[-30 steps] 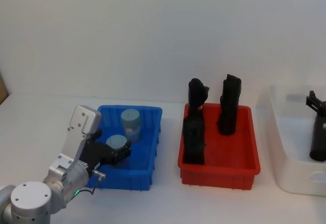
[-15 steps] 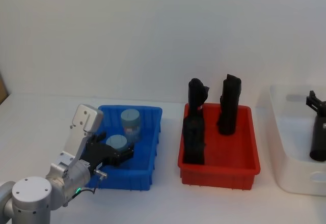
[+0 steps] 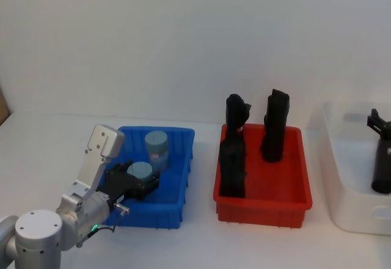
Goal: Pick the cotton swabs from the blue box and place them into the white box.
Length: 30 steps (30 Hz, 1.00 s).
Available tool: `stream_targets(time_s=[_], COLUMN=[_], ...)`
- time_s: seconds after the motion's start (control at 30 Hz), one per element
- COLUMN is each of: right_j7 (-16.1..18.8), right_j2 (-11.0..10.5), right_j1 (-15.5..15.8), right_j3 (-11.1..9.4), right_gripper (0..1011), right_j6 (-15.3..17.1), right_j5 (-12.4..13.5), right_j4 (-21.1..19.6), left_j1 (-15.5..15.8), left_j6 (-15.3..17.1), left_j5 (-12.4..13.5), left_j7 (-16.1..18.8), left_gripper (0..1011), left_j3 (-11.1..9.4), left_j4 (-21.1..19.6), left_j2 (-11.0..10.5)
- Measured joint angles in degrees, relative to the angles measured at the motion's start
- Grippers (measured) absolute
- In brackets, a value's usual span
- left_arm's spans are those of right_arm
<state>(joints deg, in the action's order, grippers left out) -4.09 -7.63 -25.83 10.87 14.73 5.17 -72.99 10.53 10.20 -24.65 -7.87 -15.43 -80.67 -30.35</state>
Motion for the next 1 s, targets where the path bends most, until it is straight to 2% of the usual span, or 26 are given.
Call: stream_targets(time_s=[0.17, 0.73, 1.0], right_j7=[0.0, 0.0, 0.0], right_j2=[0.0, 0.0, 0.0], right_j1=[0.0, 0.0, 0.0], right_j3=[0.0, 0.0, 0.0], right_gripper=[1002, 1002, 1002], right_j6=[0.0, 0.0, 0.0], right_j5=[0.0, 0.0, 0.0], right_j4=[0.0, 0.0, 0.0], left_j1=[0.15, 0.3, 0.28], left_j6=[0.08, 0.04, -2.59], left_j5=[-0.08, -0.13, 0.33], left_j7=[-0.25, -0.53, -0.52], left_gripper=[678, 674, 674], left_j3=[0.04, 0.05, 0.07], left_j4=[0.19, 0.36, -0.77], left_j2=[0.07, 0.19, 0.37])
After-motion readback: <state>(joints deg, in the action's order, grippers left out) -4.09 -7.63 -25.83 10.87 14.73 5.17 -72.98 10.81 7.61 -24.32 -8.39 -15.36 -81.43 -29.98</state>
